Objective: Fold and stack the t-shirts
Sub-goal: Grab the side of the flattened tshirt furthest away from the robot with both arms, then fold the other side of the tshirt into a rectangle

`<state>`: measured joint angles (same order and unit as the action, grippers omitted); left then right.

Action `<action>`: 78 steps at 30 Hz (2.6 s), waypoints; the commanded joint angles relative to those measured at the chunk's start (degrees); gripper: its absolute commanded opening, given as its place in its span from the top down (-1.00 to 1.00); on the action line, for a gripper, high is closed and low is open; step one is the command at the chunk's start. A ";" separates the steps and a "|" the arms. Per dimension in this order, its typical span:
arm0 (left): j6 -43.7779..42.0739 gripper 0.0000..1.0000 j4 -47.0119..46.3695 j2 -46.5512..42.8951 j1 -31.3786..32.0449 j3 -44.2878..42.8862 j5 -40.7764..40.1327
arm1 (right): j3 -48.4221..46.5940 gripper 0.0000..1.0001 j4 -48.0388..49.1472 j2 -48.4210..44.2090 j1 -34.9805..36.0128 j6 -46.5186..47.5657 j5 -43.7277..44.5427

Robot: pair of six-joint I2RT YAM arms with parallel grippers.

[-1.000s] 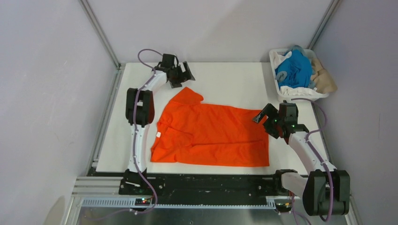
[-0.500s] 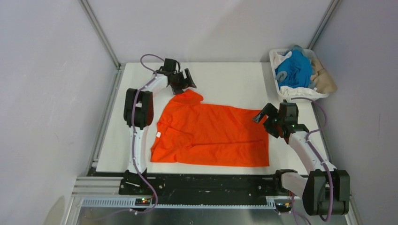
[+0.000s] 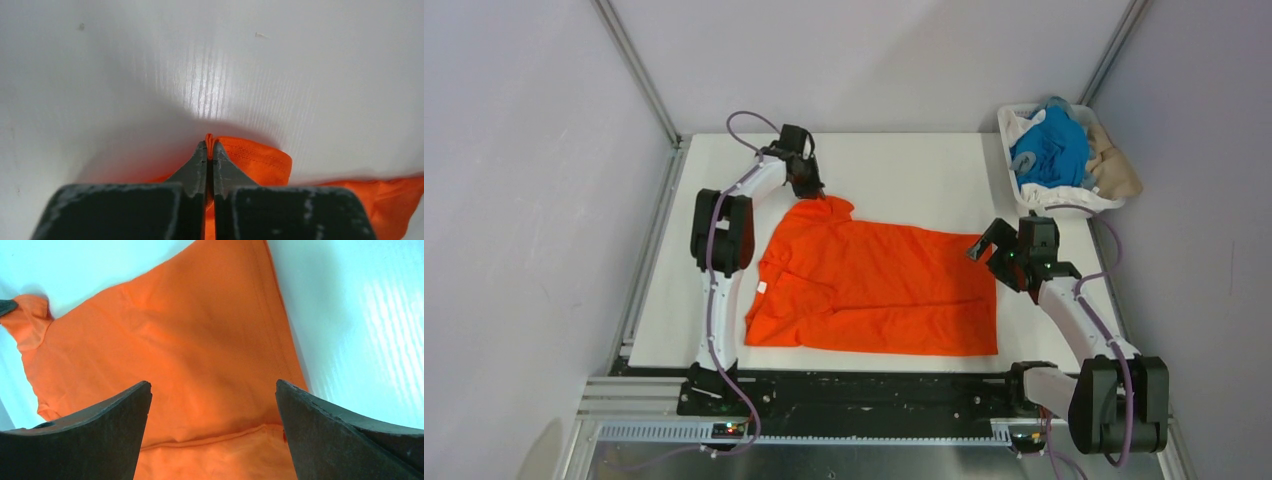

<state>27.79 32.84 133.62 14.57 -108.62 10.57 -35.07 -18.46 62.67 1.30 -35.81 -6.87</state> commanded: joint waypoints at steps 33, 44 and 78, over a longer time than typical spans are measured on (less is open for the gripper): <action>-7.02 1.00 0.45 -6.93 2.31 1.46 -3.12 | -36.39 -0.40 -14.50 44.24 7.37 0.02 29.38; -7.79 1.00 0.44 -6.32 2.13 0.55 -4.45 | -37.18 0.31 -11.78 46.72 6.26 0.31 27.05; -8.77 1.00 -9.28 -35.87 9.88 33.53 -9.77 | -30.57 1.00 -9.16 29.85 12.83 6.77 26.20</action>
<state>18.50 27.38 105.32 22.65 -80.51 4.05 -68.73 -28.38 98.74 13.72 -30.39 19.03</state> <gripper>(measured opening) 0.020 0.018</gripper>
